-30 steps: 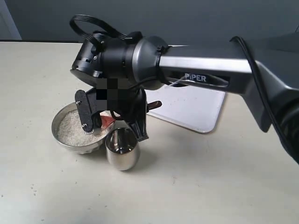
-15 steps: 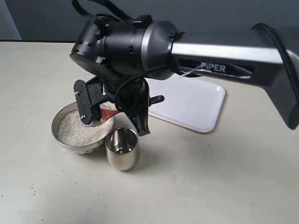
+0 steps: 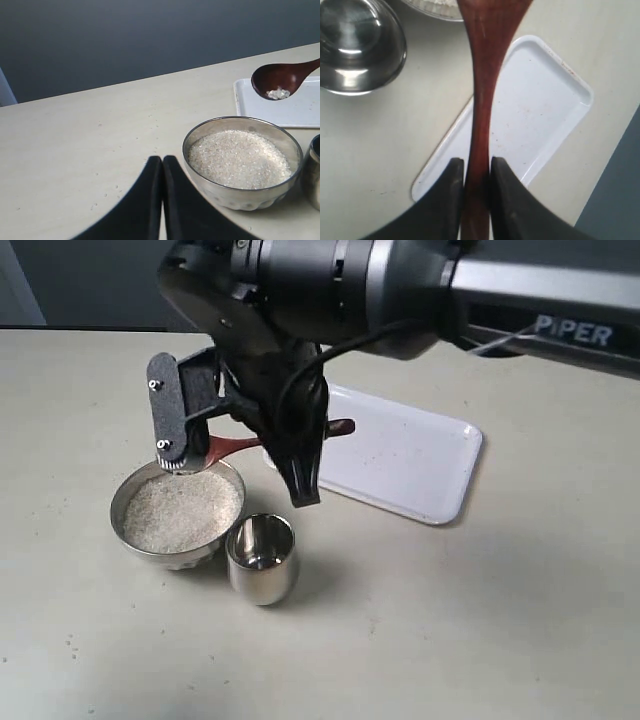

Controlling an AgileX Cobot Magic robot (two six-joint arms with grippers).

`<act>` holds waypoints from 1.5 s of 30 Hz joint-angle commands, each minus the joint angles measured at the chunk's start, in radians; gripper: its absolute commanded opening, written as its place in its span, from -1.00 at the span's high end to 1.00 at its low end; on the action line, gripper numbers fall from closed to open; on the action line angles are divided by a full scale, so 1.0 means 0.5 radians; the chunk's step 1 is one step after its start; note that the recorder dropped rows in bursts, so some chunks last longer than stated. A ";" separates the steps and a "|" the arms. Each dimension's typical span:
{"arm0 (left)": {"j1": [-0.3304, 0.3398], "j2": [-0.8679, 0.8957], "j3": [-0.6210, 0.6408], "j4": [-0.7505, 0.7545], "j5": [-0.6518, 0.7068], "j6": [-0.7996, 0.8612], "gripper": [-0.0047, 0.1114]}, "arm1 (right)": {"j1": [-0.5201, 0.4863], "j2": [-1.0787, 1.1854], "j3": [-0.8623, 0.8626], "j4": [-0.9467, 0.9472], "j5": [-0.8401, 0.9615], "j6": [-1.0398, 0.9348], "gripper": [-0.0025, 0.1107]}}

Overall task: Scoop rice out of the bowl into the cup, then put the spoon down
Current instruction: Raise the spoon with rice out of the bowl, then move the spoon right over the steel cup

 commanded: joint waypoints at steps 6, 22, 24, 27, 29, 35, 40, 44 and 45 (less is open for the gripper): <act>-0.005 -0.009 -0.005 0.000 -0.030 -0.005 0.91 | -0.110 -0.077 0.013 0.311 0.023 0.011 0.97; -0.005 -0.009 -0.005 0.003 -0.030 -0.005 0.91 | -0.195 -0.294 0.456 0.418 0.023 0.089 0.97; -0.005 -0.009 -0.005 0.003 -0.030 -0.005 0.91 | -0.195 -0.306 0.488 0.429 0.023 0.094 0.97; -0.005 -0.009 -0.005 0.003 -0.030 -0.005 0.91 | -0.195 -0.319 0.531 0.425 0.023 0.164 0.97; -0.005 -0.009 -0.005 0.003 -0.030 -0.005 0.91 | -0.191 -0.324 0.585 0.413 0.023 0.222 0.97; -0.005 -0.009 -0.005 0.003 -0.030 -0.005 0.91 | -0.095 -0.347 0.756 0.258 0.023 0.408 0.97; -0.005 -0.009 -0.005 0.003 -0.030 -0.005 0.91 | 0.021 -0.347 0.770 0.087 -0.032 0.592 0.97; -0.005 -0.009 -0.005 -0.002 -0.030 -0.005 0.91 | 0.038 -0.347 0.770 0.035 -0.040 0.663 0.97; -0.005 -0.009 -0.005 -0.002 -0.030 -0.005 0.91 | 0.038 -0.347 0.770 0.005 -0.040 0.713 0.97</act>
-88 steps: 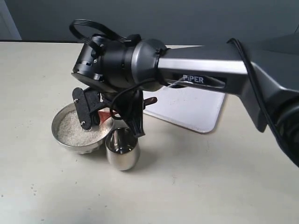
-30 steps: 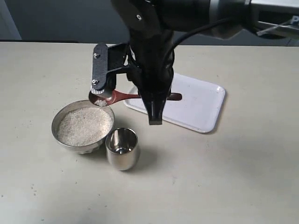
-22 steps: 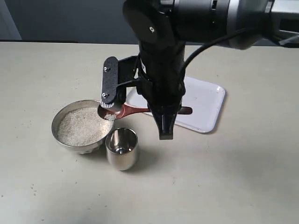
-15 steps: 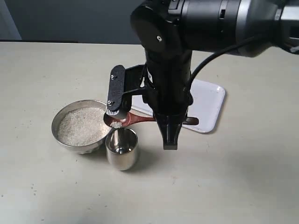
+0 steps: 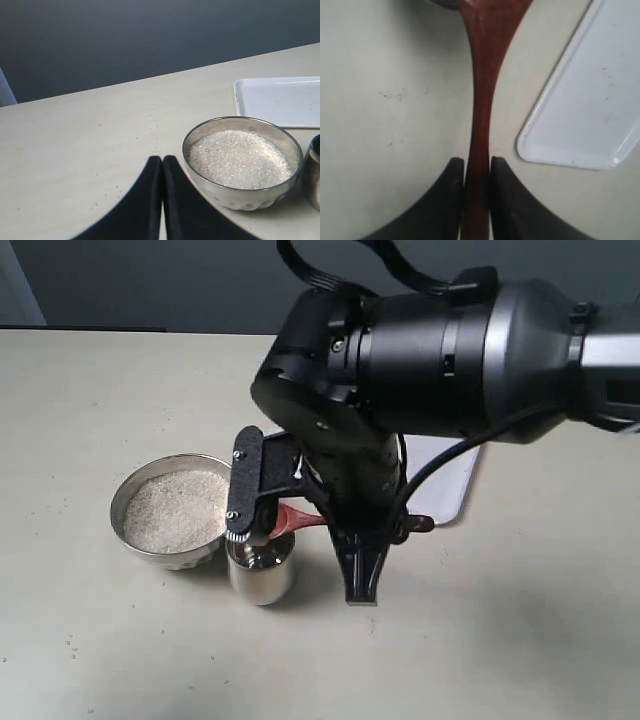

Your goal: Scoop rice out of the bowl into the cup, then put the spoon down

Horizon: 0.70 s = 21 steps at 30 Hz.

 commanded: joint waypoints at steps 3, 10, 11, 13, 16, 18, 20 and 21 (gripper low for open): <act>-0.005 -0.009 -0.005 -0.002 -0.030 -0.005 0.91 | 0.042 -0.026 0.007 -0.208 -0.011 0.175 0.97; -0.005 -0.009 -0.005 -0.002 -0.030 -0.005 0.91 | 0.125 -0.026 0.007 -0.264 -0.027 0.197 0.97; -0.005 -0.009 -0.005 -0.002 -0.030 -0.005 0.91 | 0.125 -0.026 0.007 -0.264 -0.022 0.207 0.97; -0.005 -0.009 -0.005 -0.002 -0.030 -0.005 0.91 | 0.125 -0.026 0.007 -0.273 -0.014 0.215 0.97; -0.005 -0.009 -0.005 -0.002 -0.030 -0.005 0.91 | 0.125 -0.026 0.007 -0.273 -0.008 0.219 0.97; -0.005 -0.009 -0.005 -0.002 -0.030 -0.005 0.91 | 0.125 -0.026 0.007 -0.277 -0.008 0.230 0.97; -0.005 -0.009 -0.005 -0.002 -0.030 -0.005 0.91 | 0.125 -0.026 0.007 -0.281 -0.008 0.235 0.97; -0.005 -0.009 -0.005 -0.002 -0.030 -0.005 0.91 | 0.125 -0.026 0.007 -0.281 -0.008 0.235 0.97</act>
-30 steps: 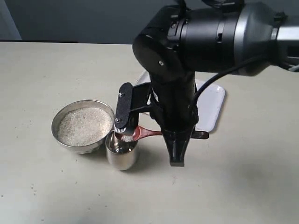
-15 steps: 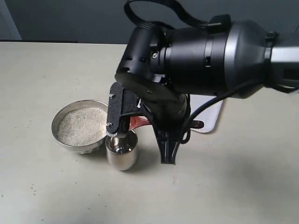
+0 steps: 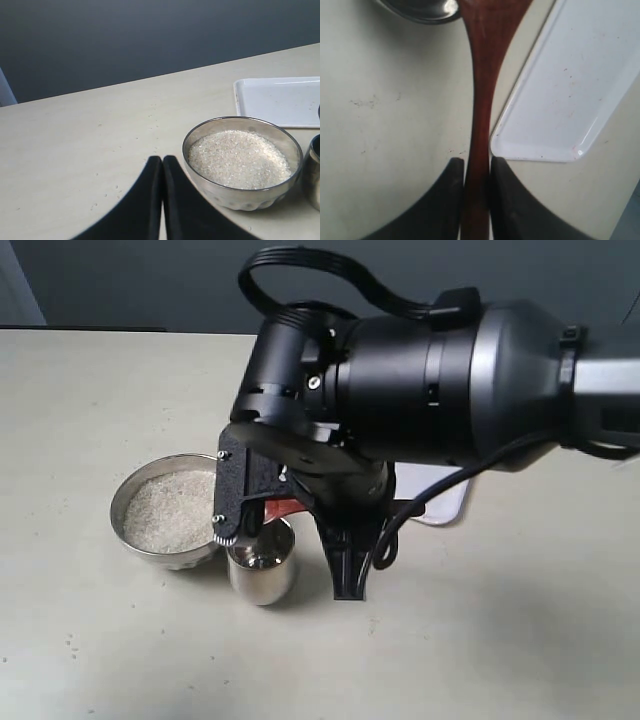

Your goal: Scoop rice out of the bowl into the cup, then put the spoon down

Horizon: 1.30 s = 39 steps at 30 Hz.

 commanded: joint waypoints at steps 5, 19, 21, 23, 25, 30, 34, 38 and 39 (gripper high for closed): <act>-0.005 -0.009 -0.005 -0.002 -0.030 -0.005 0.91 | 0.000 -0.026 0.007 -0.045 0.016 0.048 0.97; -0.005 -0.009 -0.005 0.001 -0.030 -0.005 0.91 | 0.000 -0.018 0.007 -0.059 0.023 0.117 0.97; -0.005 -0.009 -0.005 0.001 -0.030 -0.005 0.91 | 0.000 -0.018 0.007 -0.059 0.023 0.117 0.97; -0.005 -0.009 -0.005 0.001 -0.030 -0.005 0.91 | 0.000 -0.018 0.007 -0.053 0.023 0.116 0.97; -0.005 -0.009 -0.005 0.001 -0.030 -0.005 0.91 | 0.000 -0.018 0.022 -0.053 0.012 0.123 0.97; -0.005 -0.009 -0.005 0.001 -0.030 -0.005 0.91 | 0.000 -0.018 0.147 -0.082 -0.036 0.170 0.97; -0.005 -0.009 -0.005 0.001 -0.030 -0.005 0.91 | 0.000 -0.018 0.167 -0.101 -0.070 0.228 0.97; -0.005 -0.009 -0.005 0.001 -0.030 -0.005 0.91 | 0.021 -0.022 0.167 -0.136 -0.098 0.277 0.97; -0.005 -0.009 -0.005 0.001 -0.030 -0.005 0.91 | 0.037 -0.022 0.167 -0.160 -0.098 0.287 0.97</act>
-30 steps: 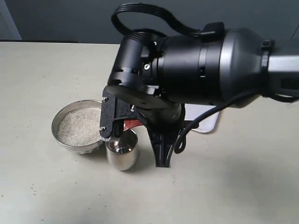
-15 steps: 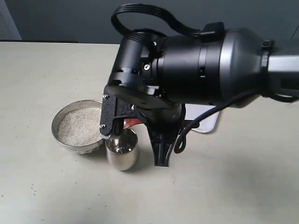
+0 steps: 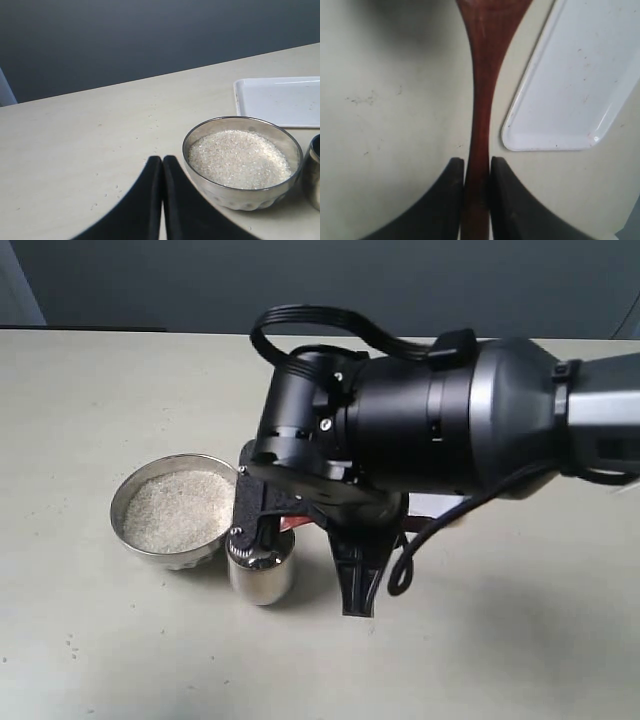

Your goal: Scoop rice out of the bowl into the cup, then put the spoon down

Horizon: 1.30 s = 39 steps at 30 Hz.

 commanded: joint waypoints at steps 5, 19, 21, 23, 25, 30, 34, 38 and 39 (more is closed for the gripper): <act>-0.005 -0.009 -0.005 0.001 -0.030 -0.005 0.91 | 0.145 -0.022 0.026 -0.252 -0.052 0.132 0.97; -0.005 -0.009 -0.005 0.001 -0.030 -0.005 0.91 | 0.159 -0.022 0.047 -0.281 -0.015 0.280 0.97; -0.005 -0.009 -0.005 0.001 -0.030 -0.005 0.91 | 0.164 -0.022 0.047 -0.288 -0.010 0.296 0.97; -0.005 -0.009 -0.005 0.001 -0.030 -0.005 0.91 | 0.163 -0.022 0.047 -0.291 -0.017 0.301 0.97; -0.005 -0.009 -0.005 0.001 -0.030 -0.005 0.91 | 0.173 -0.022 0.075 -0.317 -0.024 0.343 0.97; -0.008 -0.009 -0.005 0.001 -0.030 -0.005 0.91 | 0.235 -0.026 0.181 -0.461 -0.037 0.428 0.97; -0.008 -0.009 -0.005 0.001 -0.030 -0.005 0.91 | 0.258 -0.029 0.185 -0.458 -0.083 0.483 0.97; -0.008 -0.009 -0.005 0.001 -0.030 -0.005 0.91 | 0.258 -0.029 0.185 -0.501 -0.083 0.525 0.97; -0.008 -0.009 -0.005 0.001 -0.030 -0.005 0.91 | 0.258 -0.029 0.185 -0.505 -0.083 0.525 0.97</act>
